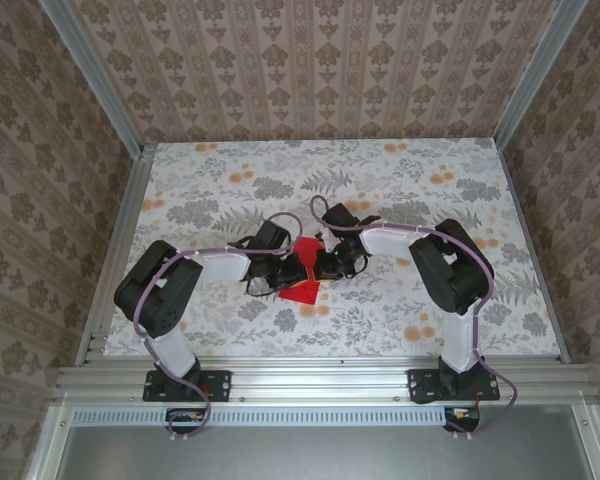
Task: Fold a paper plane with a square sheet of paper (pick it up from the middle)
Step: Fold the triangle a second time at the center of the table.
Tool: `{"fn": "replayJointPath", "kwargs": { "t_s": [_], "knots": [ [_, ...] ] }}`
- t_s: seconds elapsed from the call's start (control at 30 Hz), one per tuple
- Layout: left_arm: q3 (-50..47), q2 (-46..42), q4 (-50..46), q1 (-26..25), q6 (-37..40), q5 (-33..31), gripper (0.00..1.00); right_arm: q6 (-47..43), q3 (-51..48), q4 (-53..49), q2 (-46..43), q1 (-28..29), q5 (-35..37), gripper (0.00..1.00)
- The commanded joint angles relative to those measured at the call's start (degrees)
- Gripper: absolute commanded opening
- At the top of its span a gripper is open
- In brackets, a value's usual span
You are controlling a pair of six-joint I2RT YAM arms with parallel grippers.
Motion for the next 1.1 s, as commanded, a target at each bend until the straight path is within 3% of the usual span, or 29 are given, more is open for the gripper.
{"fn": "replayJointPath", "kwargs": {
  "t_s": [0.0, 0.2, 0.37, 0.67, 0.93, 1.07],
  "knots": [
    [-3.2, -0.1, 0.2, 0.8, -1.6, -1.7, 0.11, -1.5, -2.6, -6.2, 5.9, 0.1, 11.1, 0.07],
    [-2.6, -1.9, 2.2, 1.6, 0.4, 0.9, 0.13, -1.9, -2.2, -7.7, 5.6, 0.1, 11.0, 0.07],
    [0.2, -4.4, 0.5, 2.0, 3.5, -0.7, 0.16, -2.2, -2.4, -7.4, 5.6, 0.1, 10.7, 0.07],
    [-1.3, -0.9, 0.9, 3.8, 4.4, -0.9, 0.12, -2.1, -2.5, -7.2, 5.9, 0.1, 10.7, 0.07],
    [-0.2, -0.7, -7.2, 4.2, 5.0, -7.3, 0.10, -2.1, -2.3, -7.3, 6.1, 0.1, 10.9, 0.07],
    [0.4, -1.7, -7.0, 4.3, 5.6, -7.1, 0.11, -2.1, -2.4, -7.2, 6.1, 0.1, 10.9, 0.07]
  ]
}}
